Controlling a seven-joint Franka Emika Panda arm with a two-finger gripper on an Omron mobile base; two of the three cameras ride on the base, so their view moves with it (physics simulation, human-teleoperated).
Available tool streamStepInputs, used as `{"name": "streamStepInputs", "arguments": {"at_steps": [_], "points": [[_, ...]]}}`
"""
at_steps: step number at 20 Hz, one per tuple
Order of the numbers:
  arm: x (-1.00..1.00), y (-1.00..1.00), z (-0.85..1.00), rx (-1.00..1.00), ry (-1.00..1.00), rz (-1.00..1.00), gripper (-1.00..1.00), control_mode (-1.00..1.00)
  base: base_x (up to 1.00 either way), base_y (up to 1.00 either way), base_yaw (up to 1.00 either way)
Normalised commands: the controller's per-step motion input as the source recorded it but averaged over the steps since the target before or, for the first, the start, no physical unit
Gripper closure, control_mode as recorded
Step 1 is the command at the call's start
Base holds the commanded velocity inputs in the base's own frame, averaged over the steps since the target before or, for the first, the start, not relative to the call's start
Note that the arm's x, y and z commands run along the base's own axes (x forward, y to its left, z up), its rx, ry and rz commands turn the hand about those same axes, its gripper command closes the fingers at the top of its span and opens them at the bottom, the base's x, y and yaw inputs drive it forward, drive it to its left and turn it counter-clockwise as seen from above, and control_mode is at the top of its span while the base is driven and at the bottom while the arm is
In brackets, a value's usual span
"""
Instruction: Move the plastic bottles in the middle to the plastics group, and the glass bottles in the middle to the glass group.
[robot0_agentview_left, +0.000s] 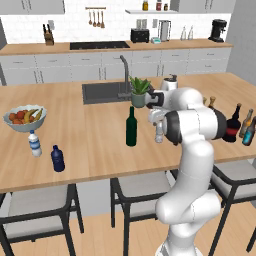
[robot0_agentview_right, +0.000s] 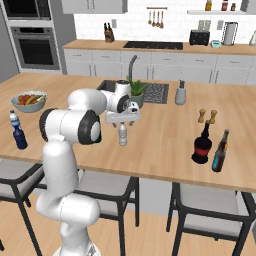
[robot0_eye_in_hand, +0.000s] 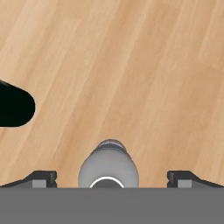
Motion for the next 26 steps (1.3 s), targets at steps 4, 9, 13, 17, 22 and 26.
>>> {"name": "streamStepInputs", "arguments": {"at_steps": [4, 9, 13, 17, 22, 26], "points": [[0.0, 0.0, -0.01, 0.0, 0.0, 0.0, -1.0, -1.0, 0.0, 0.0, 0.0], [-0.07, 0.0, -0.04, 0.0, 0.0, 0.0, -1.0, -1.0, 0.0, 0.0, 0.0], [-0.2, 0.02, -0.05, 0.0, 0.02, 0.0, -1.0, -1.0, 0.0, 0.0, 0.0], [-0.2, 0.0, -0.06, 0.0, 0.02, 0.0, -1.0, -1.0, 0.0, 0.0, 0.0], [0.05, 0.0, -0.07, 0.0, 0.0, 0.0, -1.0, -1.0, 0.0, 0.0, 0.0], [0.19, 0.0, -0.14, 0.0, 0.0, 0.0, -1.0, -1.0, 0.0, 0.0, 0.0]]}}
